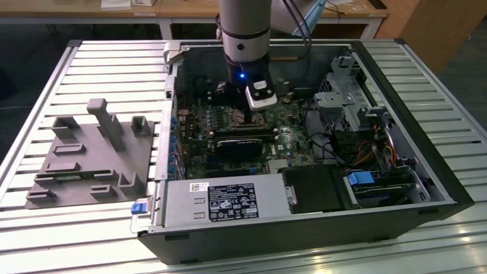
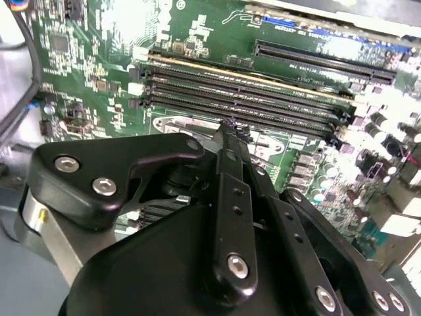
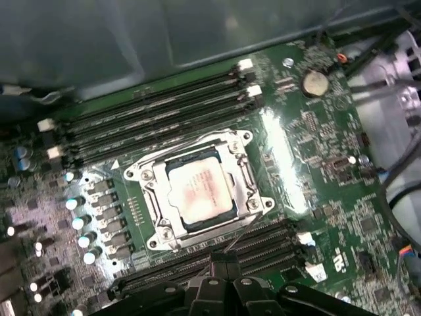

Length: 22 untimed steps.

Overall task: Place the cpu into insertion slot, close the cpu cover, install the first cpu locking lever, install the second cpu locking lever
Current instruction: 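Install the second cpu locking lever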

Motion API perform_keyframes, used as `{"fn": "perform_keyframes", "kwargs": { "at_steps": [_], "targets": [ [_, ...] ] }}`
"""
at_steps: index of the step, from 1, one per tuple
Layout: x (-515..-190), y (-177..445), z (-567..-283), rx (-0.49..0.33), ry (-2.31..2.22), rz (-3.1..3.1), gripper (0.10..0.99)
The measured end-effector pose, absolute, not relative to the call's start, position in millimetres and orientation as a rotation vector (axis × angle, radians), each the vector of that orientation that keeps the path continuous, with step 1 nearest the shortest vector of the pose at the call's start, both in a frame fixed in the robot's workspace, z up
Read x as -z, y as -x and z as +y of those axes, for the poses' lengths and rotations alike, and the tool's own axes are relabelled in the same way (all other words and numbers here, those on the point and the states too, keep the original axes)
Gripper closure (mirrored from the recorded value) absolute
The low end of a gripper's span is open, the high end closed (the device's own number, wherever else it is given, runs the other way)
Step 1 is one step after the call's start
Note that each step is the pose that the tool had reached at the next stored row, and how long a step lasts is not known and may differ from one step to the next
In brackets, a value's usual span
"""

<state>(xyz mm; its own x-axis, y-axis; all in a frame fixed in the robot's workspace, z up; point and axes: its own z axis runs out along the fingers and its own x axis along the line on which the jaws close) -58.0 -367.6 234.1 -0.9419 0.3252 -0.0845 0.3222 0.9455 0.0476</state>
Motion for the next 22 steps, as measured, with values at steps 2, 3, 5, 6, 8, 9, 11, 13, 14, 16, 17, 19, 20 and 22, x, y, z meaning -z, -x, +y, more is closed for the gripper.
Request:
{"fn": "perform_keyframes", "kwargs": {
  "at_steps": [2, 3, 5, 6, 8, 9, 11, 13, 14, 16, 17, 19, 20, 22],
  "targets": [
    [-233, 58, -368, -0.053, -0.455, 3.016, 0.984],
    [-232, 58, -368, -0.059, -0.442, 3.019, 0.984],
    [-231, 59, -368, -0.084, -0.423, 3.023, 0.984],
    [-230, 59, -368, -0.098, -0.417, 3.025, 0.984],
    [-229, 60, -369, -0.119, -0.412, 3.027, 0.984],
    [-229, 61, -370, -0.126, -0.411, 3.028, 0.984],
    [-228, 62, -372, -0.141, -0.409, 3.029, 0.984],
    [-227, 64, -374, -0.158, -0.407, 3.030, 0.984],
    [-226, 65, -375, -0.166, -0.405, 3.030, 0.984],
    [-224, 66, -377, -0.181, -0.402, 3.031, 0.984],
    [-224, 67, -378, -0.189, -0.401, 3.032, 0.984],
    [-222, 68, -380, -0.203, -0.399, 3.032, 0.984],
    [-221, 69, -381, -0.210, -0.397, 3.033, 0.984],
    [-219, 70, -383, -0.228, -0.395, 3.034, 0.984]
  ]
}}
